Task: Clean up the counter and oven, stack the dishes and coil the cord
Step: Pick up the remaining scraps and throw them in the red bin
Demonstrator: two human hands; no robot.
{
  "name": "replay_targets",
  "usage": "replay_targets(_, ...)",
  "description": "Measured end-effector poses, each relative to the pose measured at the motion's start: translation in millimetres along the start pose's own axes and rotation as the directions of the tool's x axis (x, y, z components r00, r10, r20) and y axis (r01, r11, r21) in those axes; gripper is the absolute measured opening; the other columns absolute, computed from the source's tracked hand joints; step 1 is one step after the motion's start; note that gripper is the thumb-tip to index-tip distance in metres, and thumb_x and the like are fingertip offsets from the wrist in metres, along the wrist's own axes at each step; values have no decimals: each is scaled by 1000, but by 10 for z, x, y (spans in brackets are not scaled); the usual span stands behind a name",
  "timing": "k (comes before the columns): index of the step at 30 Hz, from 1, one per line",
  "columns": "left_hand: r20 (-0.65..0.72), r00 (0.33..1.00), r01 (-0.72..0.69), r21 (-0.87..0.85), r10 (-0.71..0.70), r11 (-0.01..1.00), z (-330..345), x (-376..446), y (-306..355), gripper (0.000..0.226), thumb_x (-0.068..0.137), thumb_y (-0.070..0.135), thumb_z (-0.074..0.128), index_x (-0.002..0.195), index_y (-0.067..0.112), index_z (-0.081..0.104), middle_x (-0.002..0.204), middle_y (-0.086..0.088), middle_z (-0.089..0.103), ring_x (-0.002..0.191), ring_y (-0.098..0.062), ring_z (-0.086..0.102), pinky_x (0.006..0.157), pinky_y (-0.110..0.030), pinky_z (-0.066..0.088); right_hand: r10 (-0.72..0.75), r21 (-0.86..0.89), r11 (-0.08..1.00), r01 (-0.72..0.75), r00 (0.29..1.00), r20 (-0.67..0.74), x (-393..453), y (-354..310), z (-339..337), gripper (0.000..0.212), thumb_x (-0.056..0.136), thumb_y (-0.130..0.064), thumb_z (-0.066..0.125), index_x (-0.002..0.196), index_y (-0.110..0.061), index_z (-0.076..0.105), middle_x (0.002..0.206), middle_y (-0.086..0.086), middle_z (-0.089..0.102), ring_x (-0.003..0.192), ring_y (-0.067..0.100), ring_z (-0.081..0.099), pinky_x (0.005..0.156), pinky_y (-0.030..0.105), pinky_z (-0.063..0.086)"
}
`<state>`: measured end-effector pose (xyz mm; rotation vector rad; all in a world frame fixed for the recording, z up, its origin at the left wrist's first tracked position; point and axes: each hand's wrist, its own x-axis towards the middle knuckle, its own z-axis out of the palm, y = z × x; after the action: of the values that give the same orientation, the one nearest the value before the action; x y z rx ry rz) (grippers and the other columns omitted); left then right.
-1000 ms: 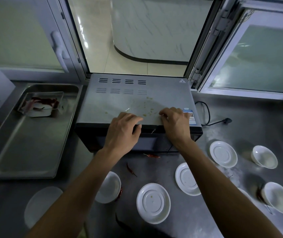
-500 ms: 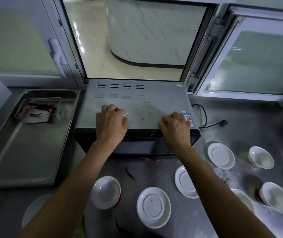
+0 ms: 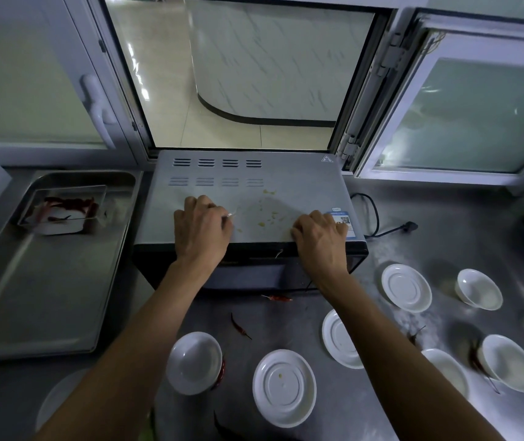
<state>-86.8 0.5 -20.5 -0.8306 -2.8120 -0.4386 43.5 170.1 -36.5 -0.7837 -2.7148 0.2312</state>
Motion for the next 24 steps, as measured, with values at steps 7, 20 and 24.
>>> replay_targets(7,-12,999,-35,-19,34,999,-20,-20,8,13,93,25,64,90,19,76,99,0,61,100,-25,49,79,-41,42,-41,3,999,41,999,14,-85,-27,9,7,97,-16,55,93,-12,59,94,7,55,88,29,49,77,41,31)
replay_targets(20,-128,953,-300,-268,275,916,2,-413,197,4,90,20,67,89,18,70,81,4,68,81,-23,56,73,-43,46,29,149,989,-8,989,-142,-524,45,-184,8,95,-18,56,88,-17,56,84,0,59,81,27,52,72,40,35)
replay_targets(24,-138,920,-391,-312,366,866,56,-555,361,3,89,21,68,86,19,69,82,4,67,82,-24,56,70,-41,45,81,123,991,-60,982,-173,-801,89,-234,7,94,-17,58,87,-18,57,83,1,61,77,29,54,69,37,33)
